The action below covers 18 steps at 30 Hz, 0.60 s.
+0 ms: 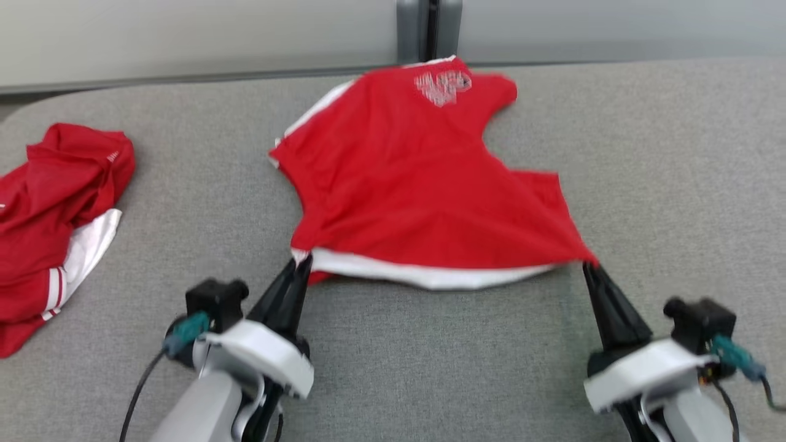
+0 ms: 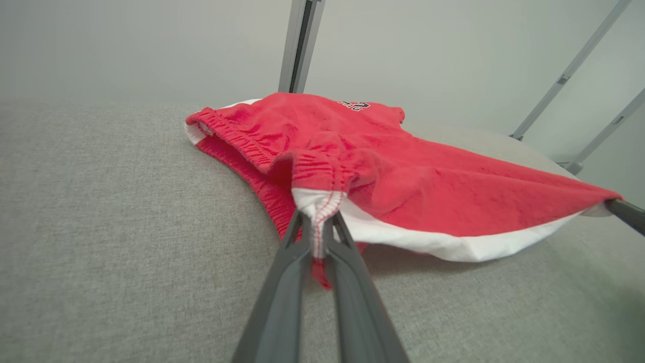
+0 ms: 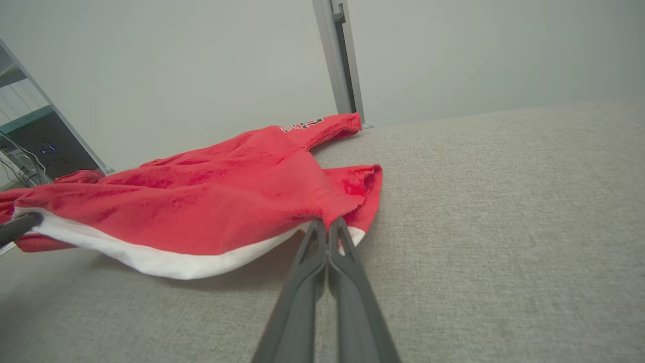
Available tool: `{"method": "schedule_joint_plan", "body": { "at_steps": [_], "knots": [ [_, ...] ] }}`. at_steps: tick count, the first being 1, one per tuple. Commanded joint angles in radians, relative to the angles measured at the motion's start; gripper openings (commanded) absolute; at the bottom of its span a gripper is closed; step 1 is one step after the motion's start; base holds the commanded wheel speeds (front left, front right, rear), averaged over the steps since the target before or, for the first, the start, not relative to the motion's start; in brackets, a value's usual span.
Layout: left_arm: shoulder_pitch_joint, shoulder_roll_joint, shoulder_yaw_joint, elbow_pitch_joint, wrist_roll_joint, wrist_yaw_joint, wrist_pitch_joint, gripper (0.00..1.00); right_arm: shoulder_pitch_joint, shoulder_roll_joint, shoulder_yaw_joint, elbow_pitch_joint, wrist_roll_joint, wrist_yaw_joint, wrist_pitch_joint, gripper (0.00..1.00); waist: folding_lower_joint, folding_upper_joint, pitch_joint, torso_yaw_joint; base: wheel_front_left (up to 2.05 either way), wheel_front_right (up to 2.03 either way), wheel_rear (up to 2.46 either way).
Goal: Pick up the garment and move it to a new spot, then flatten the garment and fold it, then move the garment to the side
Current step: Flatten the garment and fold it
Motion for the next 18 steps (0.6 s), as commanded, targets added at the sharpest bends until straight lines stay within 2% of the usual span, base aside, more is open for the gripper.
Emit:
{"method": "schedule_joint_plan", "body": {
  "at_steps": [1, 4, 5, 10, 18],
  "knots": [
    [0.024, 0.007, 0.005, -0.024, 0.007, 0.004, 0.0, 0.0, 0.031, -0.005, -0.011, -0.031, -0.009, 0.0, 0.009, 0.0, 0.0, 0.0, -0.026, -0.003, 0.0, 0.0, 0.0],
    [0.115, 0.034, 0.013, -0.096, 0.011, 0.018, 0.0, 0.0, 0.149, -0.001, -0.048, -0.142, -0.028, 0.0, 0.061, 0.0, 0.0, 0.0, -0.057, -0.012, 0.0, 0.0, 0.0],
    [0.172, 0.049, 0.015, -0.147, 0.005, 0.033, 0.005, 0.0, 0.224, 0.01, -0.074, -0.222, -0.043, 0.0, 0.109, 0.0, 0.0, 0.0, -0.073, -0.02, 0.0, 0.0, 0.0],
    [0.303, 0.096, 0.014, -0.3, -0.004, 0.083, 0.064, 0.0, 0.39, 0.044, -0.14, -0.41, -0.078, 0.0, 0.231, 0.0, 0.0, 0.0, -0.104, -0.034, 0.0, 0.0, 0.0],
    [0.443, 0.156, 0.018, -0.494, -0.026, 0.161, 0.18, 0.0, 0.522, 0.056, -0.22, -0.581, -0.109, 0.0, 0.369, 0.0, 0.0, 0.0, -0.128, -0.032, 0.0, 0.0, 0.0]
  ]
}}
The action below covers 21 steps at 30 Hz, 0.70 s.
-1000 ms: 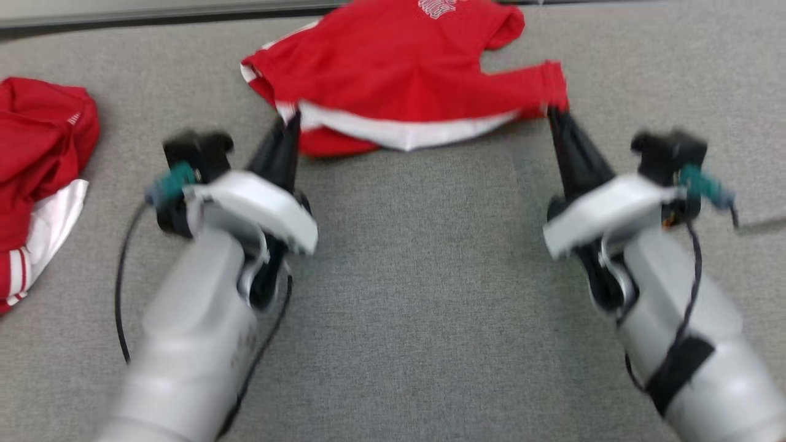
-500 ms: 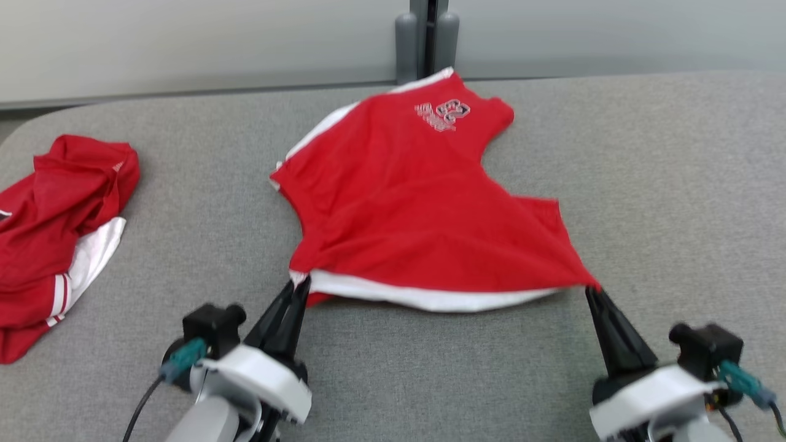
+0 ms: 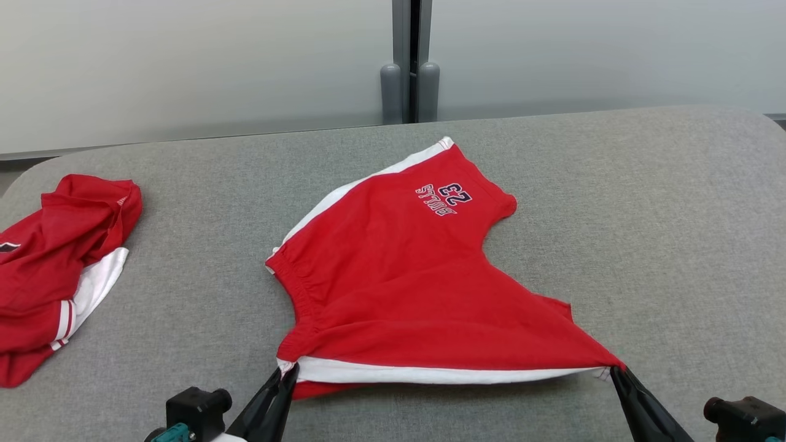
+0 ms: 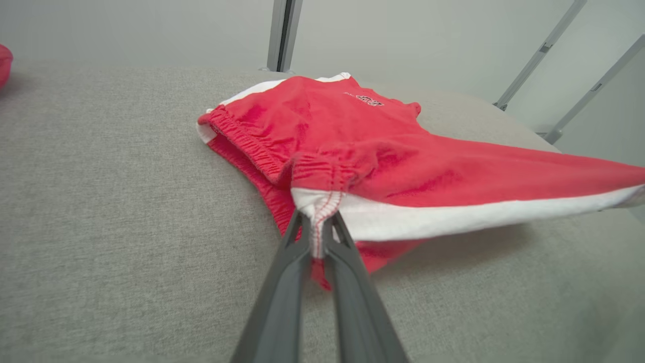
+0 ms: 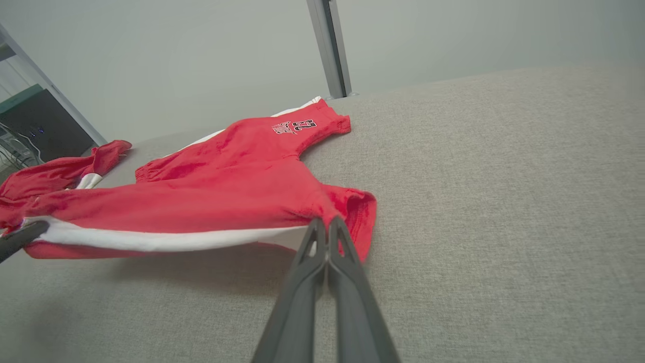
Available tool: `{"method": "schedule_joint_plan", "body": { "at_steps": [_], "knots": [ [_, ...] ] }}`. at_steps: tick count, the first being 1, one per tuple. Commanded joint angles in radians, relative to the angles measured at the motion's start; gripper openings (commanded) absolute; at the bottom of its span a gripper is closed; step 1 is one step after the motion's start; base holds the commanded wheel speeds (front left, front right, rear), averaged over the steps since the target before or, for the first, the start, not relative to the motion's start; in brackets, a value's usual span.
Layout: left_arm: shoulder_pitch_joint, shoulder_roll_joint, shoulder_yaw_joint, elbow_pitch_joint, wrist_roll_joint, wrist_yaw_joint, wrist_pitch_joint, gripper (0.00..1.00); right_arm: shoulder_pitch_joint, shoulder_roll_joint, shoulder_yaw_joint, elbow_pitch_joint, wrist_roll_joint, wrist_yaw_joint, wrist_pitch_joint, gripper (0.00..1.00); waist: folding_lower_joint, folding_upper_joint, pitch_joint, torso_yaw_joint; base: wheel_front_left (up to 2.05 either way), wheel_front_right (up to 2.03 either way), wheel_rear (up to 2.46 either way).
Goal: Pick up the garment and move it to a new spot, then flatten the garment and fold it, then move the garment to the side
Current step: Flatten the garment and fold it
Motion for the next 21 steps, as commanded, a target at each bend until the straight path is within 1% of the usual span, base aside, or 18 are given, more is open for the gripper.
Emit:
{"method": "schedule_joint_plan", "body": {
  "at_steps": [1, 4, 7, 9, 11, 17, 21],
  "knots": [
    [0.018, 0.015, 0.002, -0.025, -0.005, 0.02, 0.028, 0.0, 0.01, 0.005, -0.017, -0.024, -0.007, 0.0, 0.018, 0.0, 0.0, 0.0, -0.001, 0.005, 0.0, 0.0, 0.0],
    [0.02, 0.013, 0.006, -0.044, -0.02, 0.034, 0.055, 0.0, -0.008, 0.003, -0.023, -0.034, -0.013, 0.0, 0.035, 0.0, 0.0, 0.0, 0.0, 0.011, 0.0, 0.0, 0.0],
    [0.013, 0.01, 0.008, -0.05, -0.028, 0.038, 0.067, 0.0, -0.027, -0.001, -0.025, -0.032, -0.012, 0.0, 0.041, 0.0, 0.0, 0.0, 0.006, 0.015, 0.0, 0.0, 0.0],
    [-0.005, 0.006, 0.013, -0.055, -0.037, 0.039, 0.073, 0.0, -0.058, -0.014, -0.024, -0.02, -0.011, 0.0, 0.041, 0.0, 0.0, 0.0, 0.019, 0.019, 0.0, 0.0, 0.0],
    [-0.03, 0.005, 0.013, -0.046, -0.04, 0.03, 0.081, 0.0, -0.093, -0.024, -0.03, -0.002, -0.009, 0.0, 0.036, 0.0, 0.0, 0.0, 0.036, 0.028, 0.0, 0.0, 0.0],
    [-0.156, -0.012, 0.026, -0.017, -0.044, 0.015, 0.087, 0.0, -0.306, -0.072, -0.008, 0.07, -0.006, 0.0, 0.029, 0.0, 0.0, 0.0, 0.148, 0.071, 0.0, 0.0, 0.0],
    [-0.257, -0.046, 0.039, 0.019, -0.071, -0.01, 0.073, 0.0, -0.482, -0.109, 0.012, 0.149, 0.005, 0.0, 0.023, 0.0, 0.0, 0.0, 0.231, 0.112, 0.0, 0.0, 0.0]
  ]
}}
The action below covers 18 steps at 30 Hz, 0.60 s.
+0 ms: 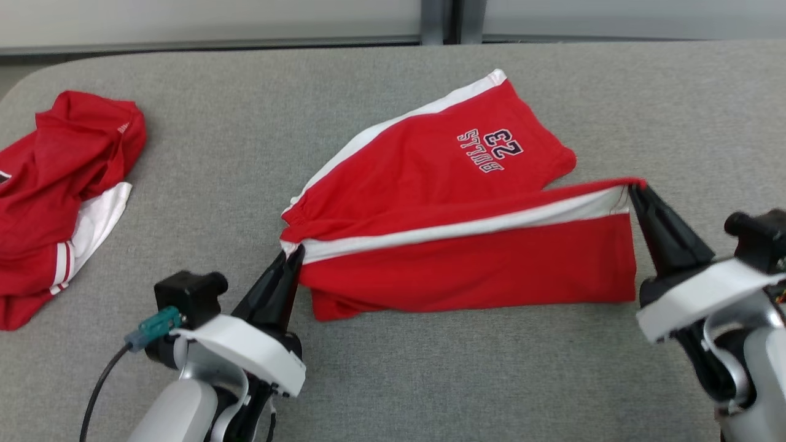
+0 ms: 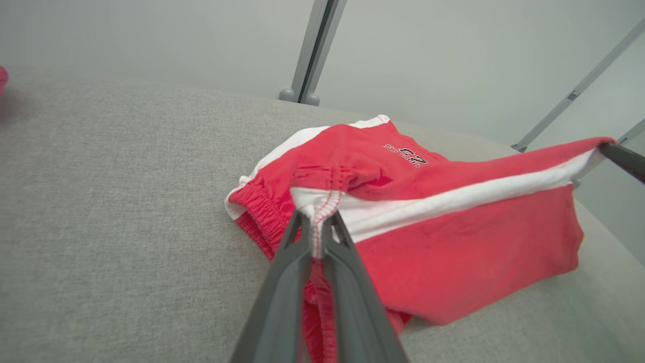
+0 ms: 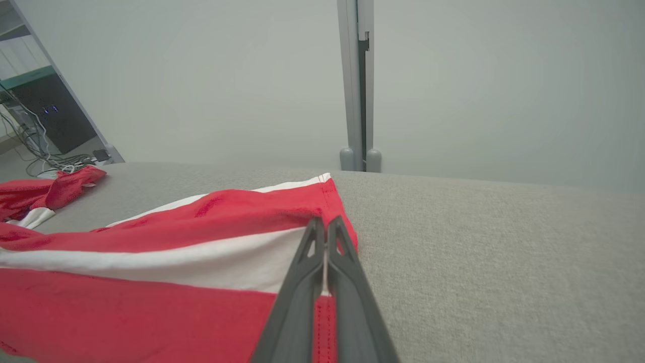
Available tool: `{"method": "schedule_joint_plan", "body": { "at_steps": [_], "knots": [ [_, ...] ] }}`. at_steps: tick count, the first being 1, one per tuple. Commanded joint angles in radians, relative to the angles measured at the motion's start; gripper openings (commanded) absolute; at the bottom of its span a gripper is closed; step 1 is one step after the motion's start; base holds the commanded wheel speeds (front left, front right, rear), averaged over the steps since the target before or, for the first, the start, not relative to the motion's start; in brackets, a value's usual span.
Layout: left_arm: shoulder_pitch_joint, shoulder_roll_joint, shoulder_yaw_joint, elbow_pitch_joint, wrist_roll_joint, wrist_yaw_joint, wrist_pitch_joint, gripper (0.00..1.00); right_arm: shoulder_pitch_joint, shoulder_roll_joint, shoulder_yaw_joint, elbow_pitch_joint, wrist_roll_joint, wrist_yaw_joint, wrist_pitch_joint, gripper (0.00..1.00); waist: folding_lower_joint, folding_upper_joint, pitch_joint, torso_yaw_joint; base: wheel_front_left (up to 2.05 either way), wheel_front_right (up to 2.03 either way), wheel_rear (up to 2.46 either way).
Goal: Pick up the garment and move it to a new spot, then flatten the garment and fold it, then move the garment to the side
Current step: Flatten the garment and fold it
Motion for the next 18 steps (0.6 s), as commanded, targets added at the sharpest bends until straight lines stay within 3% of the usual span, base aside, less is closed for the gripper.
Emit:
{"method": "schedule_joint_plan", "body": {
  "at_steps": [1, 9, 18],
  "knots": [
    [-0.047, -0.007, 0.006, 0.019, -0.01, -0.011, -0.008, 0.0, -0.067, -0.018, 0.006, 0.034, 0.01, 0.0, -0.008, 0.0, 0.0, 0.0, 0.076, 0.051, 0.0, 0.0, 0.0],
    [-0.242, -0.09, -0.011, 0.138, -0.018, -0.064, -0.047, 0.0, -0.414, -0.081, 0.071, 0.289, 0.06, 0.0, -0.041, 0.0, 0.0, 0.0, 0.166, 0.13, 0.0, 0.0, 0.0],
    [-0.442, -0.155, -0.055, 0.343, -0.029, -0.11, -0.077, 0.0, -0.67, -0.091, 0.168, 0.59, 0.121, 0.0, -0.116, 0.0, 0.0, 0.0, 0.221, 0.185, 0.0, 0.0, 0.0]
  ]
}}
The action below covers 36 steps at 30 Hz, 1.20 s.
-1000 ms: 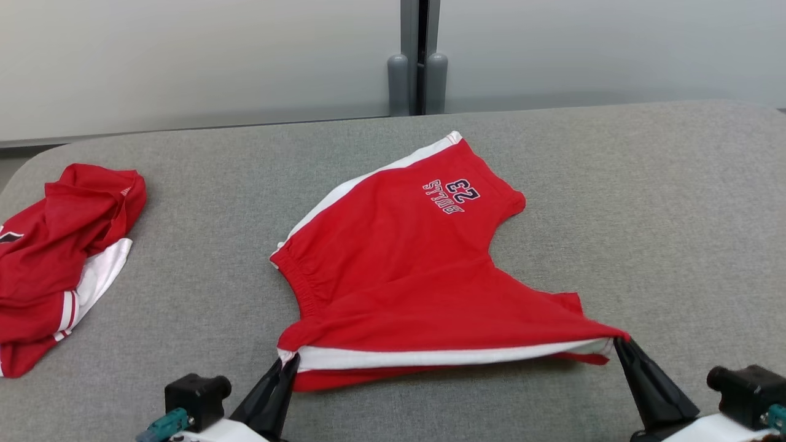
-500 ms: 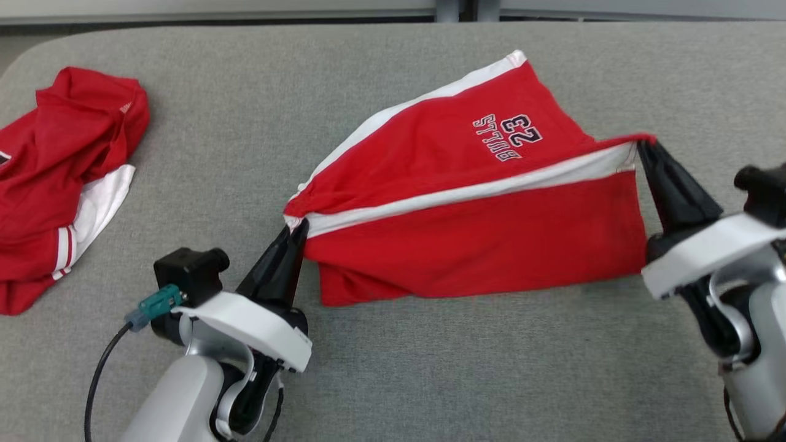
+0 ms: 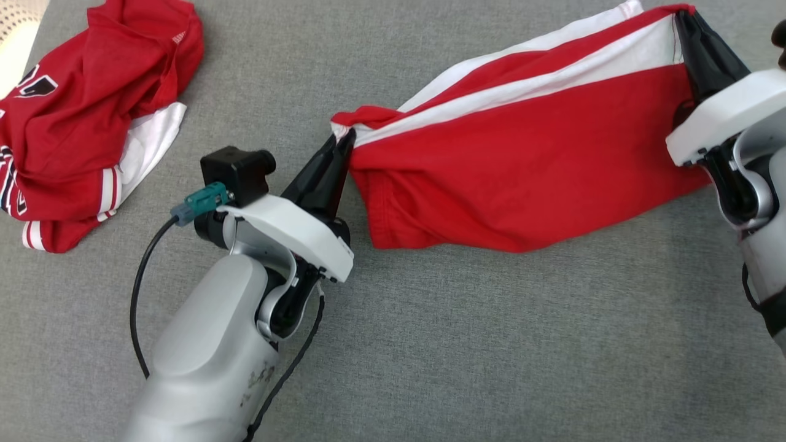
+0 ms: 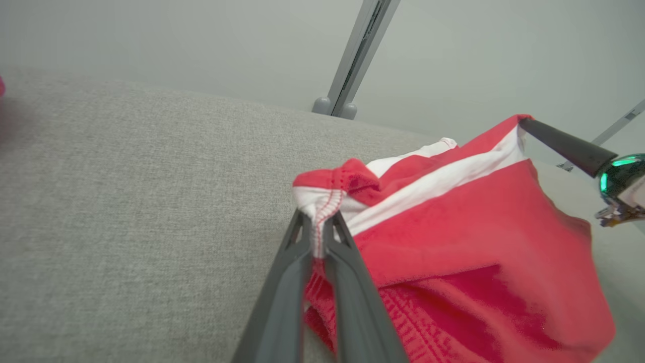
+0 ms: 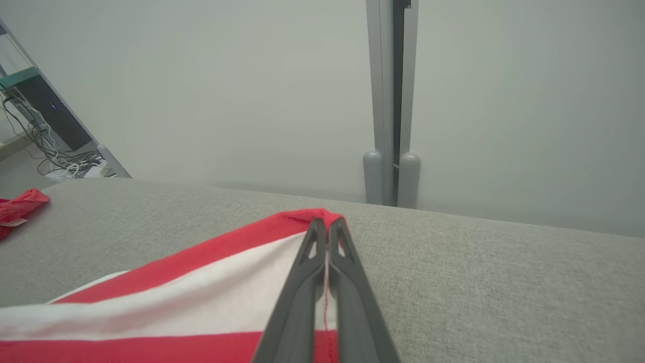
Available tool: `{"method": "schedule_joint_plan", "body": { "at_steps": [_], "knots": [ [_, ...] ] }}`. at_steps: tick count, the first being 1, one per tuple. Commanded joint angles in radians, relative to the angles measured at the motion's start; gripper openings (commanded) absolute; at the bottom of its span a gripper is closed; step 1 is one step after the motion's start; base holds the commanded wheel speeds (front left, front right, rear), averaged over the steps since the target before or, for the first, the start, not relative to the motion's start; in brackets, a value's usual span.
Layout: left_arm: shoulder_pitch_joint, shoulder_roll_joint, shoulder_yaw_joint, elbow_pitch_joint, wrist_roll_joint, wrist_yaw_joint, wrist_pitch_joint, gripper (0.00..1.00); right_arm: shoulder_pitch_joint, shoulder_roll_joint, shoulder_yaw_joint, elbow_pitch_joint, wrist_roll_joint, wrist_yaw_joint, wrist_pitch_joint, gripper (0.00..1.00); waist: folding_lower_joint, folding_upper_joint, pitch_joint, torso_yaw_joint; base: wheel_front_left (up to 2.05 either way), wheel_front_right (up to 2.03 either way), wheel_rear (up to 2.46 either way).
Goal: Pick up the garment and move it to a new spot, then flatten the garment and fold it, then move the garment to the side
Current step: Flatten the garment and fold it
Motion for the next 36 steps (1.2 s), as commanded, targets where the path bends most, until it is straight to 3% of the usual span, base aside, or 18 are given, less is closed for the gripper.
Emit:
{"method": "schedule_joint_plan", "body": {
  "at_steps": [1, 3, 4, 5, 6, 10, 14, 21, 27, 36],
  "knots": [
    [-0.036, -0.001, -0.003, 0.032, -0.007, -0.009, -0.01, 0.0, -0.037, 0.002, 0.015, 0.041, 0.012, 0.0, -0.023, 0.0, 0.0, 0.0, 0.017, 0.011, 0.0, 0.0, 0.0],
    [-0.062, -0.008, -0.007, 0.073, -0.015, -0.016, -0.019, 0.0, -0.072, 0.012, 0.039, 0.09, 0.024, 0.0, -0.053, 0.0, 0.0, 0.0, 0.022, 0.009, 0.0, 0.0, 0.0],
    [-0.073, -0.011, -0.009, 0.089, -0.021, -0.017, -0.026, 0.36, -0.085, 0.015, 0.053, 0.113, 0.029, 0.0, -0.065, 0.36, 0.0, 0.0, 0.023, 0.007, 0.0, 0.0, 0.0],
    [-0.08, -0.014, -0.008, 0.102, -0.029, -0.021, -0.035, 0.9, -0.096, 0.017, 0.065, 0.132, 0.034, 0.0, -0.079, 0.49, 0.0, 0.0, 0.023, 0.006, 0.0, 0.0, 0.0],
    [-0.084, -0.017, -0.015, 0.123, -0.036, -0.024, -0.053, 1.0, -0.112, 0.021, 0.087, 0.164, 0.04, 0.0, -0.123, 1.0, 0.0, 0.0, 0.021, 0.001, 0.0, 0.0, 0.0],
    [-0.064, -0.017, -0.014, 0.133, -0.032, -0.022, -0.101, 1.0, -0.107, 0.026, 0.11, 0.191, 0.023, 0.0, -0.21, 1.0, 0.0, 0.0, 0.009, -0.008, 0.0, 0.0, 0.0],
    [-0.019, -0.001, 0.014, 0.096, 0.02, 0.031, -0.159, 1.0, -0.065, 0.029, 0.109, 0.175, -0.019, 0.0, -0.281, 1.0, 0.0, 0.0, -0.019, -0.029, 0.0, 0.0, 0.0],
    [0.103, 0.028, 0.153, -0.141, 0.164, 0.128, -0.17, 1.0, 0.092, 0.054, -0.025, -0.031, -0.137, 0.0, -0.296, 1.0, 0.0, 0.0, -0.068, -0.074, 0.0, 0.0, 0.0],
    [0.195, 0.051, 0.239, -0.248, 0.262, 0.128, -0.171, 1.0, 0.295, 0.097, -0.144, -0.224, -0.225, 0.0, -0.296, 1.0, 0.0, 0.0, -0.119, -0.109, 0.0, 0.0, 0.0],
    [0.31, 0.077, 0.262, -0.242, 0.337, 0.115, -0.171, 1.0, 0.586, 0.17, -0.253, -0.414, -0.288, 0.0, -0.233, 1.0, 0.0, 0.0, -0.192, -0.146, 0.0, 0.0, 0.0]
  ]
}}
